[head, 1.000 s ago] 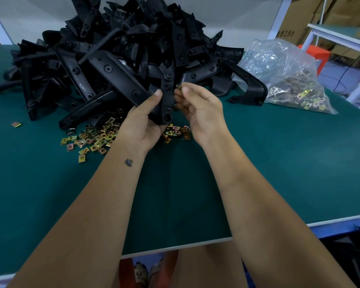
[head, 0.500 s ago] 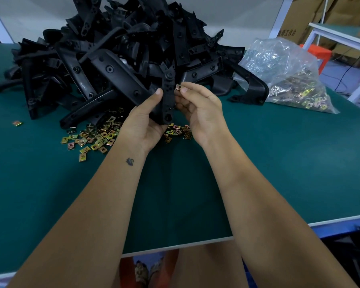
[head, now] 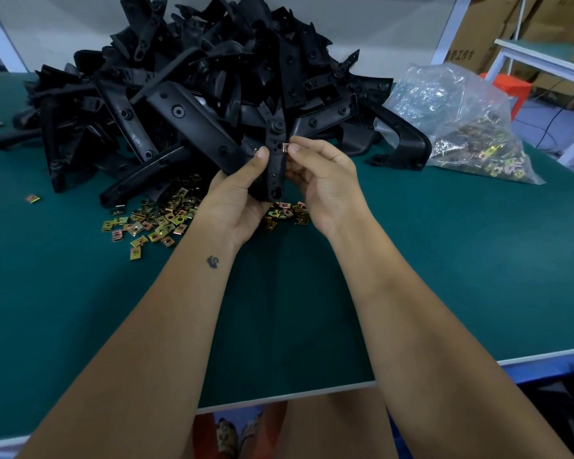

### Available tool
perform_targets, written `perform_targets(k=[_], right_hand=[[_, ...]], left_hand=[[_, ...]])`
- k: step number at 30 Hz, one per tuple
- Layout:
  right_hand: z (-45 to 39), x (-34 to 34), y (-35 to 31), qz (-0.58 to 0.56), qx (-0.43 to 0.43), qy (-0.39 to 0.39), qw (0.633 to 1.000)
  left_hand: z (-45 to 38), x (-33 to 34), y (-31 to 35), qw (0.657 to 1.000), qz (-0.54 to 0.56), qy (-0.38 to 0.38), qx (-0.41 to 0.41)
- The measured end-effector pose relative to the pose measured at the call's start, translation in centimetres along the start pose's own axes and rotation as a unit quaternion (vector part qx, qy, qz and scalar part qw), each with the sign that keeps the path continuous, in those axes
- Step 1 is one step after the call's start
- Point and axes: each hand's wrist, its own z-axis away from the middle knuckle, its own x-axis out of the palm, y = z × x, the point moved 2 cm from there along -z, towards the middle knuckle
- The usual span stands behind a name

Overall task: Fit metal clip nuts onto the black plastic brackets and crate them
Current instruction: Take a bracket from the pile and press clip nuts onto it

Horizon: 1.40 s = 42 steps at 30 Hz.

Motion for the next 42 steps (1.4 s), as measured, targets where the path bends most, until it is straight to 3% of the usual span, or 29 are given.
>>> perform_targets(k=[11, 18, 29, 35, 38, 42], right_hand=[[0.0, 0.2, 0.1, 0.018, -0.006, 0.013, 1.000], [0.2, 0.4, 0.1, -0.019, 0.004, 0.015, 1.000], [0.3, 0.6, 0.0, 0.008, -0.001, 0.014, 1.000], [0.5, 1.2, 0.2, -0.016, 0.011, 0.011, 1.000], [0.5, 1.6, 0.4, 0.075, -0.040, 0.058, 0.995], [0.7, 1.8, 0.4, 0.284, -0.145, 0.100, 0.942]], left_hand=[[0.0, 0.1, -0.1, 1.000, 0.006, 0.027, -0.007], [-0.1, 0.3, -0.4, 1.000, 0.009, -0.009, 0.003], [-0.2, 0.1, -0.4, 1.000, -0.018, -0.005, 0.002], [-0.1, 0.1, -1.0, 0.998, 0.049, -0.014, -0.042], [-0.2, 0.0, -1.2, 0.997, 0.063, 0.003, -0.035], [0.0, 0.3, -0.8, 0.998, 0.056, 0.015, -0.025]])
